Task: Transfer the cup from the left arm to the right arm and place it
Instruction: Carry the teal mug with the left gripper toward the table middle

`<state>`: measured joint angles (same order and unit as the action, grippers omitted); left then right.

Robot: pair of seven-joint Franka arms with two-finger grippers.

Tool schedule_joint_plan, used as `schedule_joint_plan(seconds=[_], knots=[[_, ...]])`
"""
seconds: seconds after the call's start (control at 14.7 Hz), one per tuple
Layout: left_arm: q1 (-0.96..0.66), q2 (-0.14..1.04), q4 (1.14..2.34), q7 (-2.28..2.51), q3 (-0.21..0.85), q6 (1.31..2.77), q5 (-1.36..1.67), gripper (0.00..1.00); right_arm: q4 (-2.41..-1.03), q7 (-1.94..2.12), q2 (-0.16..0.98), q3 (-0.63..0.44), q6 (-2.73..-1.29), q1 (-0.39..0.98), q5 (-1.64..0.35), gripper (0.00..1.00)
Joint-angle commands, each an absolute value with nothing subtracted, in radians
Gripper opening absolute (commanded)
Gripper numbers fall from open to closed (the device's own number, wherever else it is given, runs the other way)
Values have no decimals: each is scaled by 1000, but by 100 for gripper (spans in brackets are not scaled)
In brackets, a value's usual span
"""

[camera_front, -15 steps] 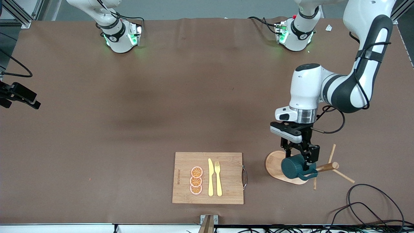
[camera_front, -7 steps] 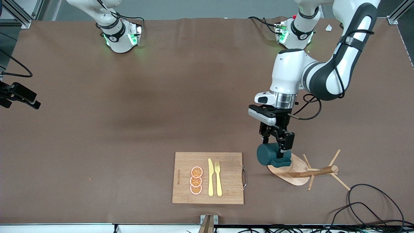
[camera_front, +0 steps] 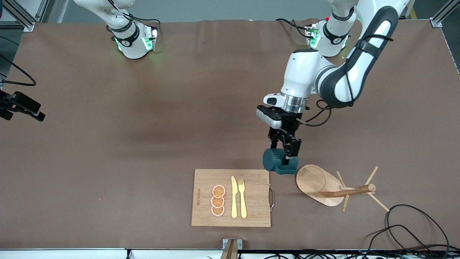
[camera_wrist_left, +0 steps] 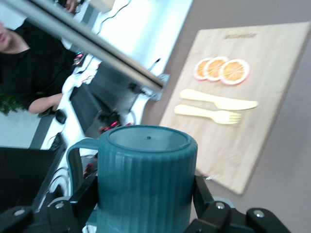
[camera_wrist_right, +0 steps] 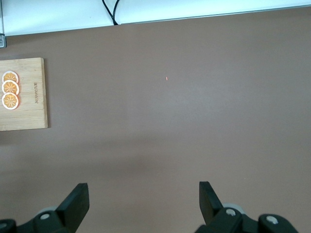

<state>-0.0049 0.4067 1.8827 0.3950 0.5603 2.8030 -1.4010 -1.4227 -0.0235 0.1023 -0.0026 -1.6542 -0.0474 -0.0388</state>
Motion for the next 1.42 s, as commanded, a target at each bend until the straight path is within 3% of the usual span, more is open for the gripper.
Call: schedule_joint_plan(seconds=[0.0,0.75,1.36], knots=[[-67,434,1858,408,565,2743,-1387,64,-1428,-14,95,5,-1651,-57,-43,100],[-356,543,1637,410,565,2234,-1124,65,-1430,-12,95,5,-1651,-57,-43,100],[-434,545,1626,308,565,2000,-1126,65,-1430,-14,97,5,-1651,-57,-41,100]])
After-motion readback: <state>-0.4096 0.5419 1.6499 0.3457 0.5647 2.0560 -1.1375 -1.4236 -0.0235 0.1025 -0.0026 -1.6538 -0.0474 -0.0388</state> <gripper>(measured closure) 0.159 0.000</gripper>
